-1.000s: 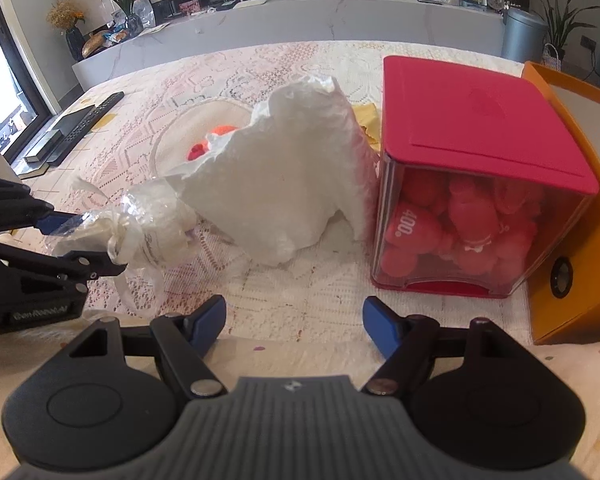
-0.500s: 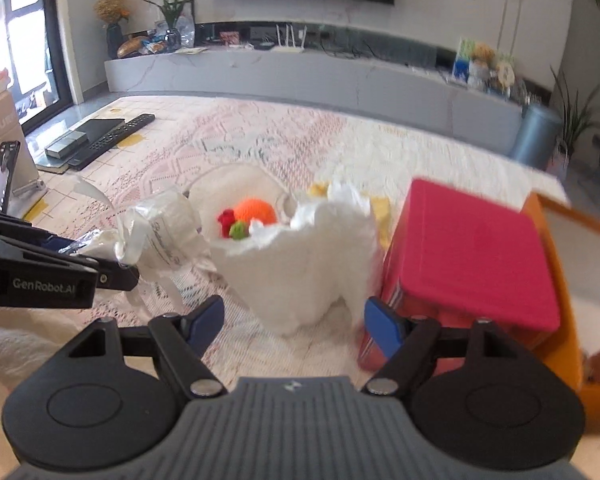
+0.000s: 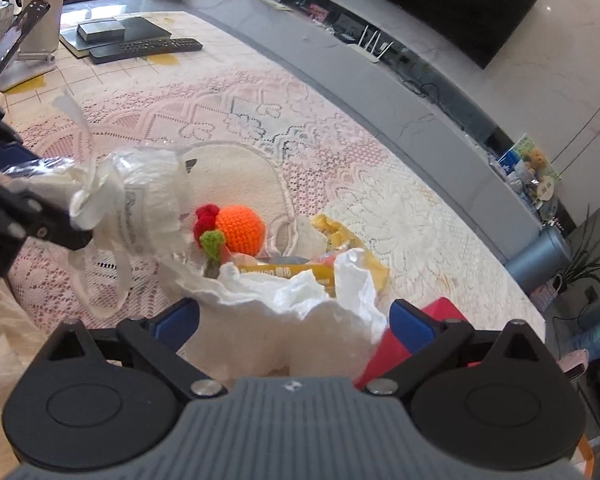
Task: Organize soft objects
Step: 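Grasp the clear plastic bag with the left tool while the right tool grasps the white tissue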
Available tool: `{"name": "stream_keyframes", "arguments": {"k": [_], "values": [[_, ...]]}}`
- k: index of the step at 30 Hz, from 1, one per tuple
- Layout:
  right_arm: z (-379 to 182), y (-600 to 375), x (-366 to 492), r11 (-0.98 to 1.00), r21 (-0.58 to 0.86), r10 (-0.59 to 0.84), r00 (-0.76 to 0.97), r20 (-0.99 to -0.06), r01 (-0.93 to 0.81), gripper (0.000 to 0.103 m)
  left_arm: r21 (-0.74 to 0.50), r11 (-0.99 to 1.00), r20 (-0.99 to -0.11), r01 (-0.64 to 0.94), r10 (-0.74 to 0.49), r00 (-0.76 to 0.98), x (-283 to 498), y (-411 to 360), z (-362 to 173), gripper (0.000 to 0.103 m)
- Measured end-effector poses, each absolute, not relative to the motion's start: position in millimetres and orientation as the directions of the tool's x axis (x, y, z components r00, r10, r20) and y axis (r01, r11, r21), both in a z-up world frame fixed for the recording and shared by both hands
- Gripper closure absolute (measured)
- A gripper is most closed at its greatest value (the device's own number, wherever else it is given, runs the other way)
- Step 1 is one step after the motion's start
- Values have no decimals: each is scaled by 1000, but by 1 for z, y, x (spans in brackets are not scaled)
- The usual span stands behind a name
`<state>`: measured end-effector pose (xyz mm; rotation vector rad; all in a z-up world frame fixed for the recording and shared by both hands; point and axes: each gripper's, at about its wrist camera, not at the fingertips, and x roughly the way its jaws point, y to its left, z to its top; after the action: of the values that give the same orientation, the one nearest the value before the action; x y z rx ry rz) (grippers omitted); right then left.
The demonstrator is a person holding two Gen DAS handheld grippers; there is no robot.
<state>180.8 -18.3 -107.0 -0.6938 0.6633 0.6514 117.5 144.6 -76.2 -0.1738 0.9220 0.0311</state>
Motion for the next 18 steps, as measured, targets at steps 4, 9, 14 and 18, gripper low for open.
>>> {"name": "stream_keyframes", "arguments": {"k": [4,9,14,18], "values": [[-113,-11,190,603,-319,310,583,-751,-732,17,-142,985,-797,-100,-54,601,119,146,-79,59],[-123,-12,194,648,-276,283,561,-778,-710,39,-146,984,-800,-99,-59,597,118,146,-80,59],[-121,-14,194,668,-222,291,524,-800,-710,75,-139,986,-795,-93,-55,604,116,145,-78,59],[-114,-20,186,682,-228,299,549,-780,-695,89,-143,985,-784,-95,-54,618,110,143,-72,59]]}}
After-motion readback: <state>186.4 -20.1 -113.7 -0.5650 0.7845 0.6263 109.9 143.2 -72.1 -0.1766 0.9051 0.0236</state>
